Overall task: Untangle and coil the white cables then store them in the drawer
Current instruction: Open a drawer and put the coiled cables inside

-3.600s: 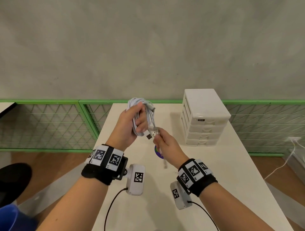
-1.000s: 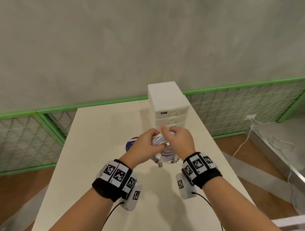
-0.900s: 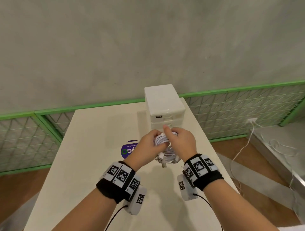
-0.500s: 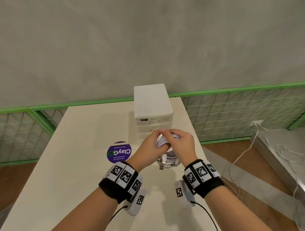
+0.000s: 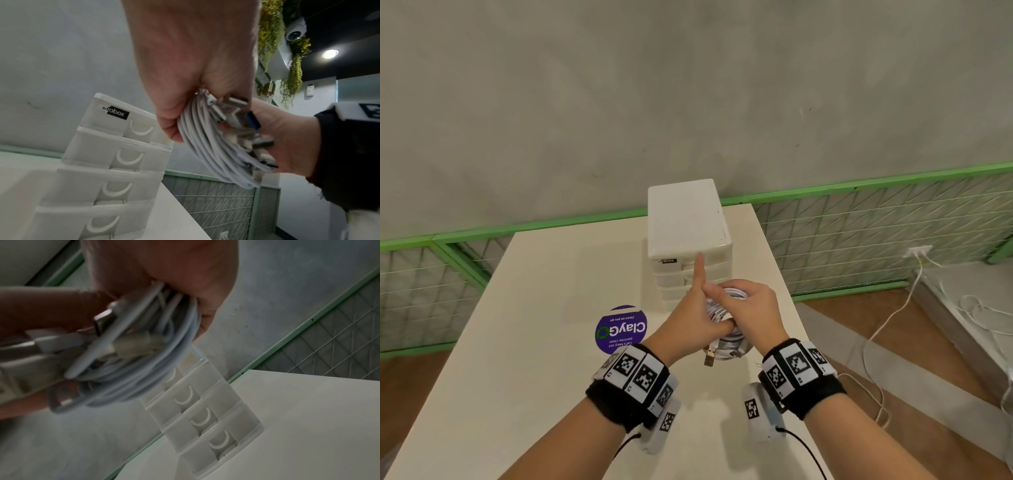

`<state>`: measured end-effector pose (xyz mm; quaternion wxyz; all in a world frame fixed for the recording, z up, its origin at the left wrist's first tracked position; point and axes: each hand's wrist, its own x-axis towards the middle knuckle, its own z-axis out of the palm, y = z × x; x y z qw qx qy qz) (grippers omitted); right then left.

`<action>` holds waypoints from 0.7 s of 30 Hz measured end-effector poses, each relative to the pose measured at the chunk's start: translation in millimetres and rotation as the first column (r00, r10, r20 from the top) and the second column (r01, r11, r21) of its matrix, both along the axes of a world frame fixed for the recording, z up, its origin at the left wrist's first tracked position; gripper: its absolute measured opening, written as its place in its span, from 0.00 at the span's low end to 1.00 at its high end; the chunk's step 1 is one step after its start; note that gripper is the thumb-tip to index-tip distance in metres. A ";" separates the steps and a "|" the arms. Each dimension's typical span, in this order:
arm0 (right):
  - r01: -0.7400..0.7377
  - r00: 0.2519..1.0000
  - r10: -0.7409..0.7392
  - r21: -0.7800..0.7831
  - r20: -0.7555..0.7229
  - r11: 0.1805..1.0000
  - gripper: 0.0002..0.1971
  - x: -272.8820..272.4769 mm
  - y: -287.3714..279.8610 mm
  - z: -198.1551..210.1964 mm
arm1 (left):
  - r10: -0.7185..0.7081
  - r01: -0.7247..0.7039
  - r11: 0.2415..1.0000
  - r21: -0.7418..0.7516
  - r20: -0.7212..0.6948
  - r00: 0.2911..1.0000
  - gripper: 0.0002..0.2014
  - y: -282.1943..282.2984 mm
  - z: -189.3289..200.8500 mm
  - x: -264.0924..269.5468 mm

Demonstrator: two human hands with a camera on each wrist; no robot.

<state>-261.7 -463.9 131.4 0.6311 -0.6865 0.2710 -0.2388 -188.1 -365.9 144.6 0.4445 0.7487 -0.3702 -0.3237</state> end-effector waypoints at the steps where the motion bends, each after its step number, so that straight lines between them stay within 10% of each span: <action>1: 0.022 1.000 -0.022 -0.002 0.006 1.000 0.12 0.9 -3.0 1.3 | 0.005 -0.005 1.000 0.001 -0.004 1.000 0.58 0.6 1.5 0.3; 10: 0.102 0.995 -0.102 -0.022 0.000 0.995 0.17 7.4 -14.0 6.4 | 0.152 -0.156 0.988 0.000 0.232 0.961 0.06 -9.2 10.9 5.0; 17: 0.028 0.994 -0.044 -0.151 -0.103 0.988 0.14 9.4 -32.9 14.5 | 0.108 -0.111 0.993 0.027 0.096 0.990 0.15 -18.4 5.5 20.5; 21: -0.097 0.944 -0.085 -0.516 -0.318 0.851 0.25 14.5 -64.2 30.0 | 0.201 -0.213 0.976 -0.042 -0.196 0.960 0.14 -13.8 -10.8 36.7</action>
